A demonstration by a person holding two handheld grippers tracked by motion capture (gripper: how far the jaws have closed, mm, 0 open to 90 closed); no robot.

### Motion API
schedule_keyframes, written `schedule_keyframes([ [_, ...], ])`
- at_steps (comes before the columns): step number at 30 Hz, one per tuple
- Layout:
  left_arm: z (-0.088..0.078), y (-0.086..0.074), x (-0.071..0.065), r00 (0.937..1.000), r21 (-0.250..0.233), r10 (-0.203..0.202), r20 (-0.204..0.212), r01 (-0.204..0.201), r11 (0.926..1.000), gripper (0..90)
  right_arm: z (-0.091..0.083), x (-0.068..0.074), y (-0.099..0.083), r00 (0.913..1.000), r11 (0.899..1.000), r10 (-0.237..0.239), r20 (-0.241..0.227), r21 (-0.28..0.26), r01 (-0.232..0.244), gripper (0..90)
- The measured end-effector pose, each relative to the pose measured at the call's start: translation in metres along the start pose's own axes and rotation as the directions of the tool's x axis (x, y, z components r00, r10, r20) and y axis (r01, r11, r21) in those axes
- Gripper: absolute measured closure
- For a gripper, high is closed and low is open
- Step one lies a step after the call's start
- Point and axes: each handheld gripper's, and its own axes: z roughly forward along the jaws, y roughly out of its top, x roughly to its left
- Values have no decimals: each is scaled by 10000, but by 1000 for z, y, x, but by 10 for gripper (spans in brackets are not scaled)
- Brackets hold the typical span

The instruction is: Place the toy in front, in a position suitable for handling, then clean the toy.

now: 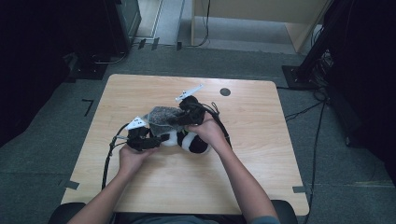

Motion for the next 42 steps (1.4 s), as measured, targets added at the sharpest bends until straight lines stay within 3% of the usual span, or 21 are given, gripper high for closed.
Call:
schedule_keyframes([
  [2,0,-1,-1,9999,14,112,-30,-112,9999,341,-1,0,-3,9973,9975,-692,255,-96,694,780],
  [3,0,-1,0,9999,32,168,-25,-168,9999,342,-2,-3,-4,9973,9976,-662,302,-179,668,771],
  [4,0,-1,0,9999,35,163,-34,-163,9999,343,-4,-8,-5,9989,9995,-180,426,-254,191,771],
  [6,0,-1,-1,9998,49,191,-43,-191,9998,343,-7,-11,-8,9940,9993,-272,1062,-225,297,773],
  [8,0,-2,-1,9998,6,192,-33,-192,9998,342,-9,-15,-9,9876,9999,-102,1569,-69,114,778],
  [11,0,-2,0,9999,-48,94,38,-93,9999,337,-10,-24,-13,9835,9995,330,1777,-82,-321,779],
  [15,-1,-4,2,9999,-101,60,149,-58,9999,334,-12,-30,-14,9738,9985,541,2208,-63,-541,780],
  [23,-1,-4,2,9999,-189,22,164,-19,9998,334,-15,-33,-14,9748,9947,1031,1977,-249,-1002,781],
  [26,-1,-3,2,9999,-194,36,141,-33,9998,333,-22,-30,-12,9769,9911,1272,1716,-616,-1182,786],
  [32,-1,-4,2,9998,-326,-118,179,123,9994,328,-45,-8,4,9843,9921,827,1561,-1068,-664,789],
  [36,-2,-4,2,9997,-357,-182,160,188,9992,324,-41,13,14,9871,9969,155,1592,-783,-31,788],
  [39,-3,-3,-1,9999,-380,-30,157,36,9993,323,-23,26,17,9880,9994,-282,1516,-143,307,787],
  [42,-4,-3,-3,10000,-363,57,69,-55,9993,323,-5,32,15,9940,9988,-308,1053,405,267,788],
])
